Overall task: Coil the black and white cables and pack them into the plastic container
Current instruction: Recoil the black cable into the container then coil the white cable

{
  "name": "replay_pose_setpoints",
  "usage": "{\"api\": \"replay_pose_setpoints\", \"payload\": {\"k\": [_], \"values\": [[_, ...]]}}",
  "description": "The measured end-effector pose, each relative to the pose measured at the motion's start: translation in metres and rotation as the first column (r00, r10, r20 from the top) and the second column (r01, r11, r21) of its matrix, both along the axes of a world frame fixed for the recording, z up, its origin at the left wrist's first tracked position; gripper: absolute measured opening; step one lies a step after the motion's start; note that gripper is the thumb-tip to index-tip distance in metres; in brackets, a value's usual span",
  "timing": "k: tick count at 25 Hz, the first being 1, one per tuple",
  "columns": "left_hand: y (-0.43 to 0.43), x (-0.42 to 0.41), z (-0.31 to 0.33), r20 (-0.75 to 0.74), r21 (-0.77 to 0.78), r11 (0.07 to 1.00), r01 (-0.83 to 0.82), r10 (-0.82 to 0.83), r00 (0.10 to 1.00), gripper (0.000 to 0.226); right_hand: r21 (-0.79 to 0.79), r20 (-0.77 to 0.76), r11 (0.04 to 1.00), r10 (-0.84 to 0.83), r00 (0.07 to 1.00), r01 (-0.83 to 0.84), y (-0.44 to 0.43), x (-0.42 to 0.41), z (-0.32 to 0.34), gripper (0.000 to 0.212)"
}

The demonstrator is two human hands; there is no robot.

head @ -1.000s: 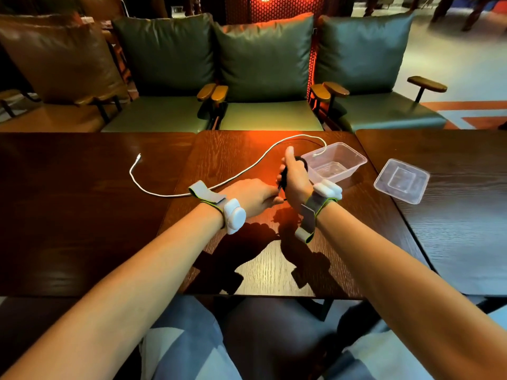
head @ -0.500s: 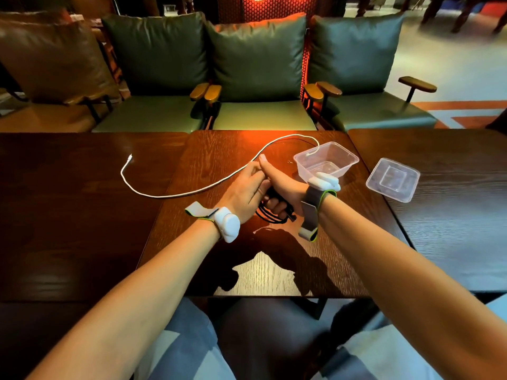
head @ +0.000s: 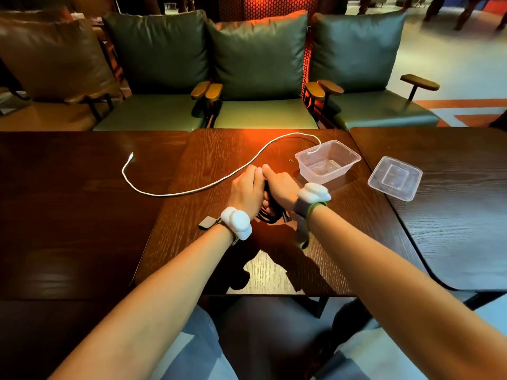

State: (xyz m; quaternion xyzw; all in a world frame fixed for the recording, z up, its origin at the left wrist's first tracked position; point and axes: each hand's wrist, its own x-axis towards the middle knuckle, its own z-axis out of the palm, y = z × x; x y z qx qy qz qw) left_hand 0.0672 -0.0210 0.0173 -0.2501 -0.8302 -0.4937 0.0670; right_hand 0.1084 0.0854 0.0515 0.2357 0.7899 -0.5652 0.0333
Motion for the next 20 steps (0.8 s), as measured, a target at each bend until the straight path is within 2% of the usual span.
{"api": "replay_pose_setpoints", "payload": {"k": [1, 2, 3, 7, 10, 12, 13, 14, 15, 16, 17, 18, 20], "values": [[0.003, 0.001, 0.000, 0.019, -0.011, 0.999, -0.032, 0.032, 0.999, 0.031, 0.198, -0.050, 0.980, -0.012, 0.999, 0.022, 0.000, -0.001, -0.004, 0.070], [0.006, 0.002, 0.002, 0.059, -0.008, 0.998, -0.063, 0.063, 0.996, 0.033, 0.319, -0.086, 0.947, -0.024, 0.996, 0.050, 0.002, -0.003, -0.009, 0.069], [0.011, 0.004, 0.005, 0.113, -0.002, 0.995, -0.101, 0.101, 0.988, 0.034, 0.347, -0.105, 0.934, -0.043, 0.993, 0.077, 0.003, -0.004, -0.013, 0.065], [0.024, 0.007, 0.013, 0.320, -0.015, 0.982, -0.190, 0.184, 0.929, 0.039, 0.348, -0.156, 0.932, -0.045, 0.987, 0.098, 0.002, -0.010, -0.023, 0.046], [0.031, 0.011, 0.024, 0.330, 0.074, 0.978, -0.193, 0.159, 0.931, 0.036, 0.322, -0.273, 0.927, -0.102, 0.957, 0.191, 0.003, -0.009, -0.022, 0.053], [0.038, 0.009, 0.033, 0.437, 0.171, 0.957, -0.236, 0.141, 0.888, 0.034, 0.294, -0.339, 0.926, -0.129, 0.932, 0.235, 0.006, -0.009, -0.019, 0.057], [0.042, 0.005, 0.037, 0.555, 0.224, 0.943, -0.248, 0.086, 0.827, 0.032, 0.294, -0.362, 0.927, -0.115, 0.925, 0.231, 0.009, -0.010, -0.016, 0.056], [0.043, 0.002, 0.041, 0.695, 0.287, 0.924, -0.251, -0.020, 0.719, 0.030, 0.275, -0.374, 0.936, -0.107, 0.921, 0.220, 0.012, -0.011, -0.014, 0.055], [0.040, -0.002, 0.044, 0.808, 0.349, 0.904, -0.248, -0.156, 0.569, 0.029, 0.227, -0.382, 0.951, -0.111, 0.918, 0.209, 0.017, -0.012, -0.012, 0.054], [0.035, -0.004, 0.044, 0.854, 0.396, 0.885, -0.245, -0.256, 0.453, 0.030, 0.155, -0.385, 0.968, -0.124, 0.914, 0.197, 0.021, -0.011, -0.010, 0.051], [0.030, -0.007, 0.041, 0.851, 0.433, 0.876, -0.212, -0.320, 0.416, 0.030, 0.094, -0.384, 0.978, -0.138, 0.913, 0.188, 0.026, -0.011, -0.008, 0.048], [0.028, -0.006, 0.037, 0.830, 0.446, 0.882, -0.151, -0.344, 0.439, 0.029, 0.048, -0.376, 0.982, -0.150, 0.915, 0.181, 0.030, -0.008, -0.007, 0.045], [0.025, -0.002, 0.027, 0.757, 0.425, 0.905, -0.024, -0.340, 0.558, 0.027, -0.002, -0.336, 0.985, -0.164, 0.928, 0.173, 0.034, -0.005, -0.009, 0.042]]}}
